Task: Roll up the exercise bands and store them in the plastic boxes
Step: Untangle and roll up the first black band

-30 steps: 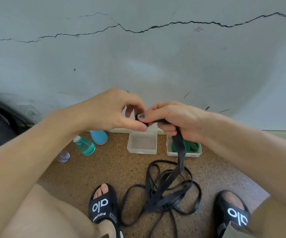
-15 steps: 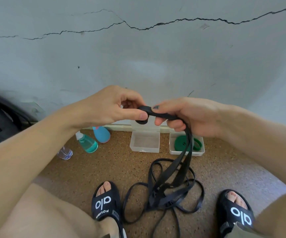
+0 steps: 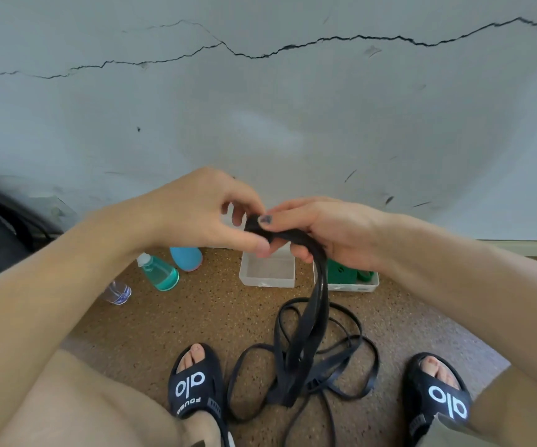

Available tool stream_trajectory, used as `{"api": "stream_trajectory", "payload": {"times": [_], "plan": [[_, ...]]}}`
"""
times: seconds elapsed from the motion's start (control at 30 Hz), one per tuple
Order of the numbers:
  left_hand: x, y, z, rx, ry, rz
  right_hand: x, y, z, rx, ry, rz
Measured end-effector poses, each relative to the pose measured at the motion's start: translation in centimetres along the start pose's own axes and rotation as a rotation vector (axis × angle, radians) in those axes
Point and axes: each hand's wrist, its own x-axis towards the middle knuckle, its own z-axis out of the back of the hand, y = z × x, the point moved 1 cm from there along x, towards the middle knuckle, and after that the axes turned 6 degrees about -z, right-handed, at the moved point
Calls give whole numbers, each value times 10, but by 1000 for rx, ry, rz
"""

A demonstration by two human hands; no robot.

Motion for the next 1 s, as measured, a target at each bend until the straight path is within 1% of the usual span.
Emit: {"api": "stream_trajectory", "payload": {"times": [0.03, 0.1, 0.23, 0.33, 0.4, 0.47, 0.53, 0.63, 0.73, 0.8, 0.83, 0.9, 1.0], "plan": [[2, -3, -2, 80, 53, -13, 1, 0, -1, -51, -21, -5], [6, -8, -4, 165, 98, -38, 1, 2, -1, -100, -41, -14], [9, -11, -3, 67, 119, 4, -2, 4, 2, -138, -54, -27], [11, -15, -10, 101, 172, -23, 0, 2, 0, -186, -68, -43], [12, -14, -12, 110, 143, -57, 2, 1, 1, -177, -66, -49], [10, -9, -8, 26, 66, -76, 1, 1, 4, -125, -28, -42], [6, -6, -4, -110, -7, -84, -2, 1, 7, -28, 50, -27], [1, -2, 0, -316, -98, -88, -4, 0, 10, 228, 226, 0], [-3, 3, 2, -437, -181, -94, -4, 2, 9, 397, 286, 60], [-4, 5, 2, -462, -202, -93, -3, 2, 8, 425, 259, 75], [-5, 6, 2, -450, -201, -89, -2, 2, 7, 399, 232, 74], [-7, 5, 1, -350, -168, -65, -2, 1, 3, 289, 150, 64], [-5, -1, -4, -139, -57, -44, -1, -2, -2, 144, 37, 55]]}}
